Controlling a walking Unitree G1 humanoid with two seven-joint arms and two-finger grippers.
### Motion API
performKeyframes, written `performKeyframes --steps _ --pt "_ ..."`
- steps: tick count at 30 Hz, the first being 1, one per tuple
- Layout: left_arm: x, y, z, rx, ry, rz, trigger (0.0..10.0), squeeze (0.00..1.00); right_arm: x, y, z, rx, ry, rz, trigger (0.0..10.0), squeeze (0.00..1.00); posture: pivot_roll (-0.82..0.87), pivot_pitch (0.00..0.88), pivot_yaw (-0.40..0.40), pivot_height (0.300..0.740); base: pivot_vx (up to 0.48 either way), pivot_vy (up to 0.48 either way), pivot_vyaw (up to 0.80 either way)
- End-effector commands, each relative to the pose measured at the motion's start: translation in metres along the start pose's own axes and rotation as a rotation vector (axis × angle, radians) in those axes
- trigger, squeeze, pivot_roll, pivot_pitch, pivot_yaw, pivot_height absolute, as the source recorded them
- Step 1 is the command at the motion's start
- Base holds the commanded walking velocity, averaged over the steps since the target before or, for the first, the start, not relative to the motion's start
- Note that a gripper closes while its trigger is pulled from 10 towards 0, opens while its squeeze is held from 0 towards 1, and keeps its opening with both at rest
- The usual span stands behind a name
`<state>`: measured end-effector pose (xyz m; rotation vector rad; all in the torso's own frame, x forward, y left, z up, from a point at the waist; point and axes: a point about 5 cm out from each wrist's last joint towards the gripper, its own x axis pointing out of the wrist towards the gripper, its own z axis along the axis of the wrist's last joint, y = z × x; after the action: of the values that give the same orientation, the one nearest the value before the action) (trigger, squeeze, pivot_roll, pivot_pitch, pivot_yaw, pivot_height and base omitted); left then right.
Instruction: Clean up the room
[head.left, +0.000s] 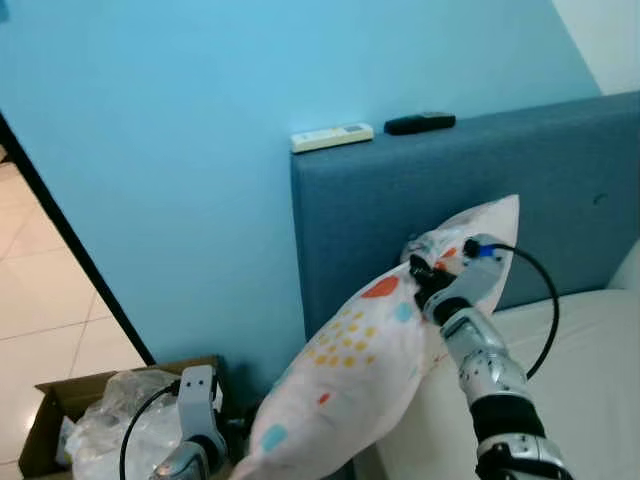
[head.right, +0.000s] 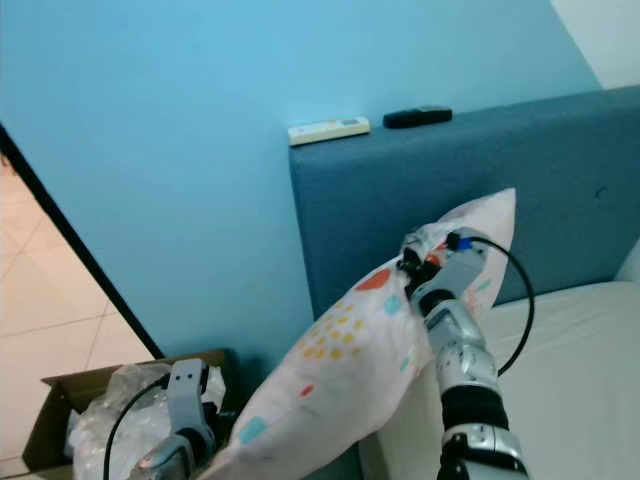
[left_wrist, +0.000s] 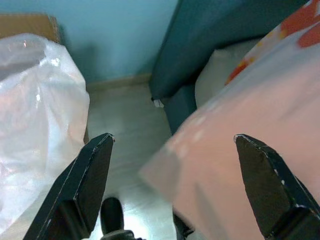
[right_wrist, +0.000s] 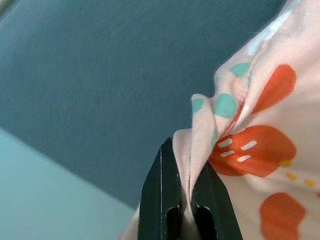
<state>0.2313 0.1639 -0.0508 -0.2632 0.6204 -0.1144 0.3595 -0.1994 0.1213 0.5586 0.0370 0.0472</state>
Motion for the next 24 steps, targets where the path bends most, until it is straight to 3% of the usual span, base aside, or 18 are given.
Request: performKeyframes --steps 1,4,10,11,14,16,18,20,24 --pt "-0.006 0.009 -0.006 0.013 0.011 0.007 10.0 0.0 0.009 0.009 0.02 0.036 -0.103 0.036 10.0 0.0 -0.05 0.056 0.022 0.724 0.0 0.0 0.0" --pt "-0.011 0.013 -0.012 0.031 0.018 -0.003 10.0 0.0 0.013 0.003 0.029 0.053 -0.118 0.0 10.0 0.0 -0.01 0.097 0.031 0.724 0.0 0.0 0.0" --pt "-0.027 0.03 -0.023 0.077 0.023 -0.015 10.0 0.0 0.022 -0.01 0.074 0.046 -0.225 -0.067 10.0 0.0 0.03 0.149 0.047 0.724 0.0 0.0 0.0" --pt "-0.034 0.037 -0.028 0.098 0.023 -0.023 10.0 0.0 0.022 -0.011 0.082 0.037 -0.251 -0.081 10.0 0.0 0.06 0.196 0.056 0.724 0.0 0.0 0.0" --pt "-0.038 0.039 -0.031 0.113 0.023 -0.031 10.0 0.0 0.022 -0.013 0.088 0.03 -0.267 -0.092 10.0 0.0 0.07 0.205 0.059 0.724 0.0 0.0 0.0" --pt "-0.04 0.039 -0.033 0.122 0.024 -0.037 10.0 0.0 0.021 -0.018 0.096 0.024 -0.281 -0.114 10.0 0.0 0.08 0.218 0.061 0.724 0.0 0.0 0.0" --pt "-0.049 0.041 -0.039 0.155 0.017 -0.068 10.0 0.0 0.014 -0.037 0.114 0.065 -0.328 -0.203 10.0 0.0 0.11 0.259 0.068 0.724 0.0 0.0 0.0" --pt "-0.05 0.042 -0.039 0.156 0.015 -0.068 10.0 0.0 0.014 -0.038 0.115 0.068 -0.332 -0.205 10.0 0.0 0.12 0.269 0.069 0.724 0.0 0.0 0.0" --pt "-0.06 0.046 -0.043 0.163 0.0 -0.075 10.0 0.0 0.007 -0.048 0.148 0.101 -0.425 -0.233 10.0 0.0 0.15 0.302 0.079 0.724 0.0 0.0 0.0"
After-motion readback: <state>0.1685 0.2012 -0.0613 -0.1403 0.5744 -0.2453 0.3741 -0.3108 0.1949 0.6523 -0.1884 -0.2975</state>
